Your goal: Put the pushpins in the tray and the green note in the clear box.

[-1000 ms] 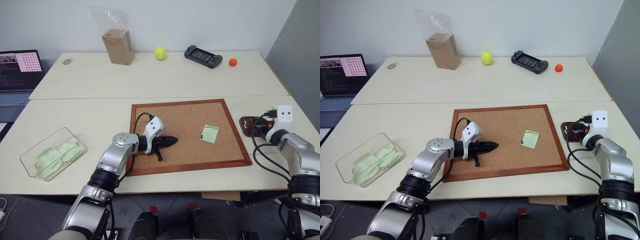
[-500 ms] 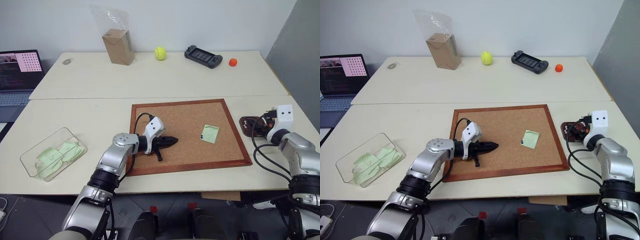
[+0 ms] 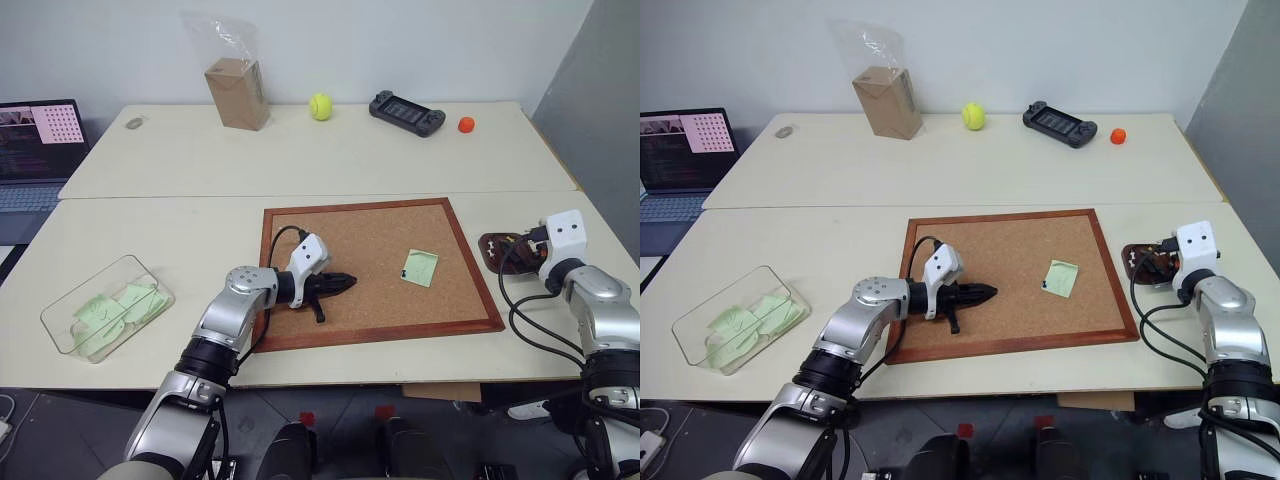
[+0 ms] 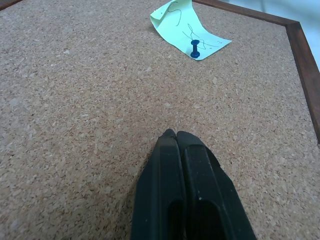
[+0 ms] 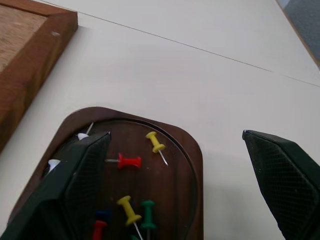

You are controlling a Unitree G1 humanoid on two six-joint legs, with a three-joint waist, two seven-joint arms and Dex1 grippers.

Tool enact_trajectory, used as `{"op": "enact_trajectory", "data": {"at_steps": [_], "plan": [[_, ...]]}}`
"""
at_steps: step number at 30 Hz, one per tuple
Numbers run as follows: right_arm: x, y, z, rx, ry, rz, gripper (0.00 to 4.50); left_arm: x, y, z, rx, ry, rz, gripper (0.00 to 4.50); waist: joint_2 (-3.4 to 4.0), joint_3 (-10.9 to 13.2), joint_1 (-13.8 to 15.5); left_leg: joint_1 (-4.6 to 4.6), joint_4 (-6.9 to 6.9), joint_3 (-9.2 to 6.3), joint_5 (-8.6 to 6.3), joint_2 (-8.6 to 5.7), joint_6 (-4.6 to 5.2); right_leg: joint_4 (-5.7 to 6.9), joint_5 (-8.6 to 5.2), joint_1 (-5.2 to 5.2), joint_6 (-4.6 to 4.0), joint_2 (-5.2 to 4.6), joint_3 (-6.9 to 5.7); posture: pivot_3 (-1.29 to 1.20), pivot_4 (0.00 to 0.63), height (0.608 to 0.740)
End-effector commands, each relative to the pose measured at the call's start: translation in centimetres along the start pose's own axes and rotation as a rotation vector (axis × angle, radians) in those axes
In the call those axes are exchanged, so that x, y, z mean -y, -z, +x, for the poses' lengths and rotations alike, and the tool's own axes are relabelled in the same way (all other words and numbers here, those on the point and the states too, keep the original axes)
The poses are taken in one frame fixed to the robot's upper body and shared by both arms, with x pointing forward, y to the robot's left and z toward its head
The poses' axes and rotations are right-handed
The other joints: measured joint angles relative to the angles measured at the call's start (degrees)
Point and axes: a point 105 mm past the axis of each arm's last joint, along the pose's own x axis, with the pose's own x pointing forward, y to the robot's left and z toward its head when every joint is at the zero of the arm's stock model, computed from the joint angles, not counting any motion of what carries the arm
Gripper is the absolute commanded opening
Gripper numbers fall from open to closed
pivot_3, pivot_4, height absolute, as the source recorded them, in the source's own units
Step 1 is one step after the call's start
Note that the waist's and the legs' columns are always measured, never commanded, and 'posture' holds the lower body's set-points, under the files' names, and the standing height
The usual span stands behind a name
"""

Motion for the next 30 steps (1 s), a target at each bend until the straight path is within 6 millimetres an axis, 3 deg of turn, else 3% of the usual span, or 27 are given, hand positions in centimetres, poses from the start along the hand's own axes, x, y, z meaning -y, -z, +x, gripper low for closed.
{"op": "enact_trajectory", "data": {"at_steps": [1, 5, 9, 17, 24, 30], "plan": [[0.2, -2.9, -0.3, 0.113, -0.029, 0.021, 4.48, 0.9, 1.5, 0.3, -0.050, 0.034, -0.029, 0.00, 0.00, 0.0, 0.0, 0.00, 0.00, 0.00, 0.00, 0.00, 0.00, 0.00, 0.00, 0.00, 0.00, 0.00, 0.00, 0.00, 0.150, 0.740], [-2.6, -4.4, -1.6, 0.183, -0.240, 0.116, 4.48, 0.8, 1.4, 0.3, -0.050, 0.033, -0.028, 0.00, 0.00, 0.0, 0.0, 0.00, 0.00, -0.01, 0.00, 0.01, 0.00, 0.00, 0.00, 0.00, 0.00, 0.00, -0.01, 0.00, 0.150, 0.740], [-6.8, -6.2, -4.8, 0.227, -0.550, 0.182, 4.48, 0.7, 1.4, 0.2, -0.052, 0.033, -0.026, 0.00, 0.00, 0.0, 0.0, -0.02, -0.02, -0.08, 0.00, 0.03, 0.00, -0.01, 0.00, 0.02, 0.00, 0.01, -0.04, 0.00, 0.150, 0.740], [-13.0, -6.2, -7.9, 0.230, -0.819, 0.056, 4.48, 0.6, 1.3, 0.4, -0.051, 0.033, -0.024, 0.00, 0.00, 0.0, 0.1, 0.02, 0.02, -0.09, -0.01, 0.00, 0.01, -0.02, 0.00, 0.06, 0.01, 0.01, -0.05, 0.00, 0.150, 0.740], [-17.1, -5.6, -6.8, 0.231, -0.917, 0.058, 4.48, 0.6, 1.3, 0.3, -0.053, 0.035, -0.024, 0.00, -0.01, 0.0, 0.1, 0.07, 0.03, -0.08, -0.01, 0.00, 0.01, -0.03, -0.01, 0.08, 0.01, 0.04, -0.04, 0.00, 0.150, 0.740], [-17.9, -5.0, -4.6, 0.211, -0.897, 0.078, 4.48, 0.5, 1.4, 0.0, -0.055, 0.030, -0.025, 0.00, -0.02, 0.0, 0.1, 0.10, 0.01, -0.09, -0.01, 0.00, 0.01, -0.03, -0.01, 0.08, 0.01, 0.04, -0.06, 0.00, 0.150, 0.740]]}}
